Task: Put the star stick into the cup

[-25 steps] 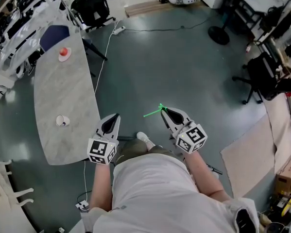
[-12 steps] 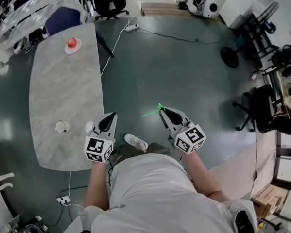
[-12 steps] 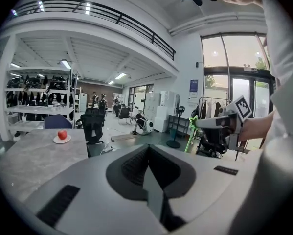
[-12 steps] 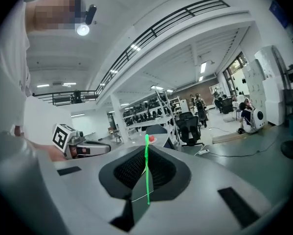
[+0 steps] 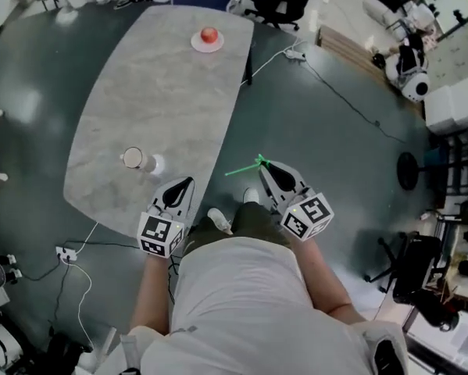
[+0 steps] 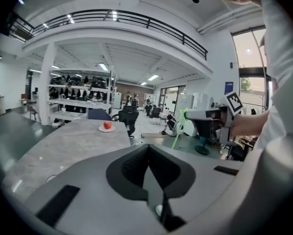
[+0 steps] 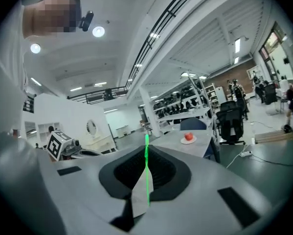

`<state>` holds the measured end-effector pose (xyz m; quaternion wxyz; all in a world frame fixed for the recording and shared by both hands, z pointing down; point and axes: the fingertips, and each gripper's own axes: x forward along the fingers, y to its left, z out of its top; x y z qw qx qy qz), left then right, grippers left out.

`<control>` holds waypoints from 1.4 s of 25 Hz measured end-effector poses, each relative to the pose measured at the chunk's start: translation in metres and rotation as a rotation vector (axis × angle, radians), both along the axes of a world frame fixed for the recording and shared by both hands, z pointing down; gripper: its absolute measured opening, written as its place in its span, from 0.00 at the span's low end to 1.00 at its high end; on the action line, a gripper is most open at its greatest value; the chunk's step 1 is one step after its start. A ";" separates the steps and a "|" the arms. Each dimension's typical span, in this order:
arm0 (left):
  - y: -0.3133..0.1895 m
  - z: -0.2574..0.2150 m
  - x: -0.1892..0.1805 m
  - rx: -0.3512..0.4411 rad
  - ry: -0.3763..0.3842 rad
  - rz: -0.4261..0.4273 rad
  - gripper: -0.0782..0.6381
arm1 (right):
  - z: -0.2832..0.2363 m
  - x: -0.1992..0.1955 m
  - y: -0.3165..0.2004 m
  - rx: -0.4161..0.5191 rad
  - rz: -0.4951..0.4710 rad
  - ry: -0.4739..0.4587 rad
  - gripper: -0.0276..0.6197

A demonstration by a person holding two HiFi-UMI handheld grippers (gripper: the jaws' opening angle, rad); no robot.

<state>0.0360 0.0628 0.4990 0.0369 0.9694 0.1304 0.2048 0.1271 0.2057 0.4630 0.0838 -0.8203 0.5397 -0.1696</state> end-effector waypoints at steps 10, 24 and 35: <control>-0.102 0.000 -0.039 -0.004 -0.034 -0.401 0.11 | -0.001 0.019 -0.155 0.025 -0.393 -0.022 0.08; -0.178 -0.003 -0.118 -0.007 -0.057 -0.837 0.11 | -0.012 -0.019 -0.324 0.065 -0.809 -0.021 0.08; -0.187 -0.005 -0.148 -0.012 -0.076 -1.034 0.11 | -0.003 -0.034 -0.391 0.061 -0.964 -0.016 0.08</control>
